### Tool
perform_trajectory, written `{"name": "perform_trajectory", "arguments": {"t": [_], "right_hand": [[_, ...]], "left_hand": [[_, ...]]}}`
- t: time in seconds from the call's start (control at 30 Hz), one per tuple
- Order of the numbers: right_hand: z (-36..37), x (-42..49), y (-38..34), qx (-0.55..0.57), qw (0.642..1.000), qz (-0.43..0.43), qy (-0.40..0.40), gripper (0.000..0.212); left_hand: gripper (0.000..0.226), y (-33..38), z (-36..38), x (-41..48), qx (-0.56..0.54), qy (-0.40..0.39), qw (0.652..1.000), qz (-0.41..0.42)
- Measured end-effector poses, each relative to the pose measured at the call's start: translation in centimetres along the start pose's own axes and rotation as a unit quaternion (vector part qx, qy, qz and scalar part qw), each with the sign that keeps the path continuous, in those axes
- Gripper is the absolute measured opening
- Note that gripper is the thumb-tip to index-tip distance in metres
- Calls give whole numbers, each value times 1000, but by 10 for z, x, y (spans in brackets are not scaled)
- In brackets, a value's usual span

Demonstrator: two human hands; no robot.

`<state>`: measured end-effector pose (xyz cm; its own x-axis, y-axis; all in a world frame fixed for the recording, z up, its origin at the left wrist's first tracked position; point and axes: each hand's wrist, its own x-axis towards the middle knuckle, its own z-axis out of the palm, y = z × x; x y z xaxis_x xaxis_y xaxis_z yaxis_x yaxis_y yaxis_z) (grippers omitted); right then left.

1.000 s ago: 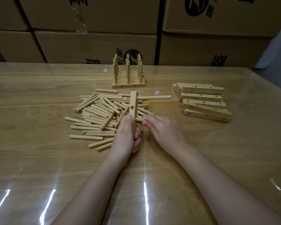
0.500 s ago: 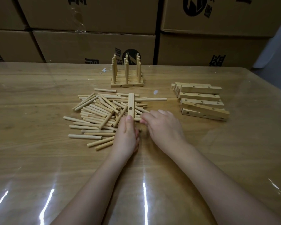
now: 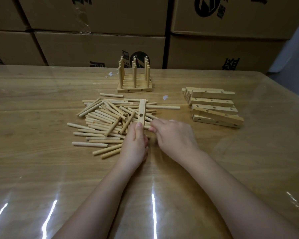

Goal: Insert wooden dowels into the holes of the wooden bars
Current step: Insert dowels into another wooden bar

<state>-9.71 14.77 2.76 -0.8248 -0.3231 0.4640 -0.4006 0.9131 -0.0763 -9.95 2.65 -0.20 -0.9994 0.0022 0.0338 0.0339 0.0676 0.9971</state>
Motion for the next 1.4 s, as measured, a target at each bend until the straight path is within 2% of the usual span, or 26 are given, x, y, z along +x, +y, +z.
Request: {"name": "perform_trajectory", "arguments": {"t": [0.2,0.3,0.43,0.5,0.63,0.77,0.83,1.1,1.3,1.4], "right_hand": [[-1,3,9,31,996,38,-70,25],[-3,5,13,83,988,54,-120,24],[-2,4,17,144,977,78,-137,22],[3,3,15,134,981,73,-118,23],[14,0,4,54,998,21,20,21],[20,-1,2,-60,991,-15,118,21],[22,0,2,-61,988,-25,140,19],[13,-4,0,1,995,-24,96,29],[10,-5,-1,26,997,9,75,13],[8,-6,0,33,998,22,52,13]], "left_hand": [[31,-5,-1,-1,64,-9,997,39],[30,-5,0,0,66,-12,997,42],[29,-6,0,1,63,-14,997,32],[30,-5,-2,1,53,-18,998,18],[32,1,-6,1,-65,-16,998,-20],[31,4,-6,1,-127,-23,991,-38],[30,3,-6,1,-128,-23,991,-42],[31,-1,-3,1,-23,-20,999,-9],[30,-2,-3,0,27,-15,999,19],[29,-3,-3,0,36,-18,999,27]]}}
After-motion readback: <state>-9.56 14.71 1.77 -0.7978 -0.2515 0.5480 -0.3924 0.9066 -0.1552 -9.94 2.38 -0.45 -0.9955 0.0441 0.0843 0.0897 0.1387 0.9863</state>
